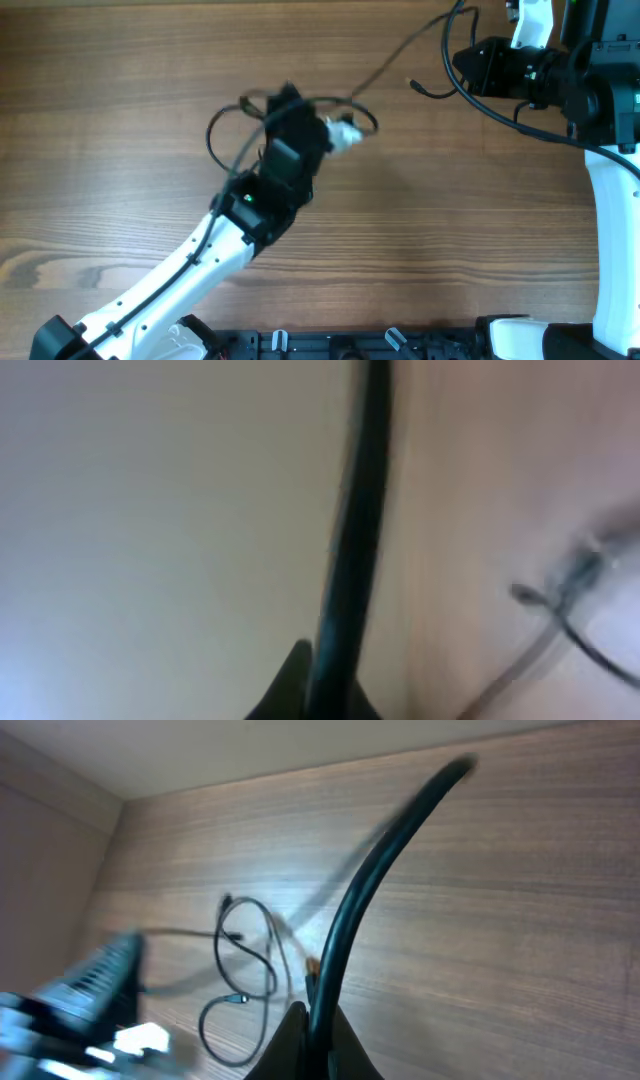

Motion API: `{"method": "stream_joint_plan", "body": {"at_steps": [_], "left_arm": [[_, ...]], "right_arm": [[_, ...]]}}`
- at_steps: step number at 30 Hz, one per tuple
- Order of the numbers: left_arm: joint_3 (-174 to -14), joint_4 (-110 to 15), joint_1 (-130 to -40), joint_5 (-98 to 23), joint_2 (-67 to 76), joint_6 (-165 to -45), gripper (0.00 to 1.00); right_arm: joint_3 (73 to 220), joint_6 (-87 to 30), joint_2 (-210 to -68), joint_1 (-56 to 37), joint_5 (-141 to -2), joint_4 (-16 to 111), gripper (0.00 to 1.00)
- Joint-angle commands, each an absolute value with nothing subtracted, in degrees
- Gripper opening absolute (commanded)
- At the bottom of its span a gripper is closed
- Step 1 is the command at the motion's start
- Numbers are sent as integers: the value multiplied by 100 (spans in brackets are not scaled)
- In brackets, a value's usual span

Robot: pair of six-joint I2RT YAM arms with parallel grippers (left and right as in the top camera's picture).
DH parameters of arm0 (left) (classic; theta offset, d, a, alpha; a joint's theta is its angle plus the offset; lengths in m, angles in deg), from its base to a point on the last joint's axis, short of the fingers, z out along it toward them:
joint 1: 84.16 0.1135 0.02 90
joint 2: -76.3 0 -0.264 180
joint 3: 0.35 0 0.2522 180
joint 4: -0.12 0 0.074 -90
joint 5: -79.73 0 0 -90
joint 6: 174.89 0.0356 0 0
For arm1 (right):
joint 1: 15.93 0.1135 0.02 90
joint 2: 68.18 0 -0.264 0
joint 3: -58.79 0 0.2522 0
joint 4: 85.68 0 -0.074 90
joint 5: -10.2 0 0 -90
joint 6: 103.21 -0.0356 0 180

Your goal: Untangle cables

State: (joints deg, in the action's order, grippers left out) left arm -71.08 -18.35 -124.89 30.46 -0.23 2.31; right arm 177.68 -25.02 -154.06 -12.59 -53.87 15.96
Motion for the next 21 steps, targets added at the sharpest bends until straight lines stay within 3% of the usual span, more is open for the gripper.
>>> {"method": "stream_joint_plan", "body": {"at_steps": [1,6,10,16,21], "left_arm": [[-7062,-3039,-12718,2733,45,-504,4],[-7062,-4089,-12893,1992,45,-2171,4],[-7062,-4086,-12902,1608,47,-3343,4],[-7062,-3477,-12561,-351,47,-6256,4],[-7062,-2537,-12167,-989,47,-8724,4]], "right_arm": [[17820,-2365,-15424,-1218,-5276,1577,4],[17820,-2360,-15424,-1220,-5276,1577,4],[17820,-2336,-15424,-1220,-5278,1564,4],[17820,-2179,-15424,-1220,-5276,1494,4],[17820,-1668,-15424,-1218,-5232,1402,4]]}}
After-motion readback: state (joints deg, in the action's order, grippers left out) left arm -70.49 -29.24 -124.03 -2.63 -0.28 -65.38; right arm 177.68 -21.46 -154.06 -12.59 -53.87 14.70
